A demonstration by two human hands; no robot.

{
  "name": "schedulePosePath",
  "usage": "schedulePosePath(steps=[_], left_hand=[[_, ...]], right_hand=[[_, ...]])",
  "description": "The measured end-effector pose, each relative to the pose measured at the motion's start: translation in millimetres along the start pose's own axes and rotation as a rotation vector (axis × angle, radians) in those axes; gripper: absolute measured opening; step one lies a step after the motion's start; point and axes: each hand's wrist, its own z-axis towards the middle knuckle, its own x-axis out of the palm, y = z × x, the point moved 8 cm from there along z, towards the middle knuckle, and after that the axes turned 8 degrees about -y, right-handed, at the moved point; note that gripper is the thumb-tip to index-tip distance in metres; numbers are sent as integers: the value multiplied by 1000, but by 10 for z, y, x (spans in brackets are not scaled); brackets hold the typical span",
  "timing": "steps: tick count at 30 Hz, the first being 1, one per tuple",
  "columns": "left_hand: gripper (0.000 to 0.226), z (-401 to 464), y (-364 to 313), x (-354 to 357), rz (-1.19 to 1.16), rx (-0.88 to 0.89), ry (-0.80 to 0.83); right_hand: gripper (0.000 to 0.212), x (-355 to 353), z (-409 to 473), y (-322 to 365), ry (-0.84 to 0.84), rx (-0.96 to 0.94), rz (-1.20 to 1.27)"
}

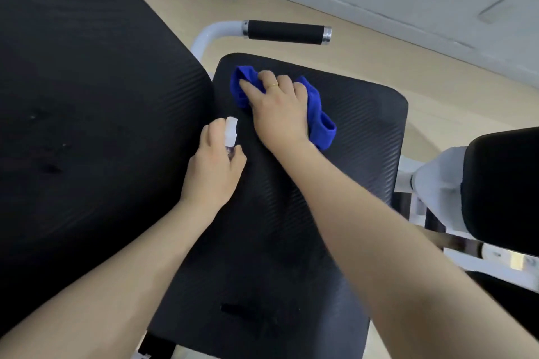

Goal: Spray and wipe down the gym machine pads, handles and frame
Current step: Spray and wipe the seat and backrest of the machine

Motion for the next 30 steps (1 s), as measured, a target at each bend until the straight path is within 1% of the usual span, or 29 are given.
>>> schedulePosePath(steps=[1, 2, 3, 4, 6, 7, 9, 11, 13, 14, 15, 17, 18, 19, 20, 22, 23, 24, 25, 26, 28, 30], left_hand=[[42, -8, -6, -1, 14, 7, 0], [41, -12, -9, 6, 23, 8, 2], [40, -8, -13, 9, 31, 9, 4], [39, 0, -7, 19, 44, 10, 8], [38, 13, -13, 44, 63, 20, 26], [38, 19, -10, 60, 70, 27, 39], [37, 26, -16, 67, 73, 44, 48], [37, 19, -36, 57, 82, 58, 46], [38, 7, -55, 41, 83, 55, 33], [38, -17, -69, 36, 82, 56, 39], [39, -39, -81, 34, 84, 63, 50], [39, -118, -97, 34, 123, 101, 99], [39, -177, -99, 33, 163, 130, 133], [40, -243, -84, 36, 212, 159, 166], [40, -303, -57, 38, 258, 183, 192], [40, -433, 20, 65, 314, 211, 242], [41, -470, 55, 86, 332, 221, 257], [42, -503, 86, 111, 349, 232, 263], [43, -527, 108, 128, 364, 240, 258], [44, -547, 119, 144, 368, 238, 249], [49, -608, 134, 155, 365, 224, 245], [57, -728, 153, 174, 380, 239, 272]], right_hand=[[41, -66, -10, -11, -36, -88, 7], [39, -121, -27, -139, -45, -124, -9], [35, -179, -52, -381, -33, -91, -44], [34, -206, -110, -708, -4, 15, -74], [35, -363, -372, -1407, -25, 262, -100], [35, -452, -511, -1586, -50, 321, -96], [34, -493, -672, -1625, -54, 376, -46], [33, -434, -699, -1452, -31, 411, 0], [30, -386, -701, -1120, -14, 336, 51], [29, -365, -753, -931, 1, 254, 86], [29, -346, -813, -749, 26, 135, 115], [35, -332, -978, -529, 78, -184, 118], [38, -364, -1024, -554, 89, -303, 85], [40, -396, -1017, -674, 92, -342, 47], [40, -429, -963, -859, 76, -293, 2], [41, -498, -862, -1269, 24, -14, -69], [42, -504, -839, -1383, 3, 118, -67], [43, -495, -859, -1385, -7, 189, -35], [44, -474, -919, -1295, -4, 193, 6], [46, -459, -1018, -1165, 2, 143, 43], [48, -466, -1359, -897, 34, -27, 100], [48, -495, -1747, -702, 117, -179, 137]])
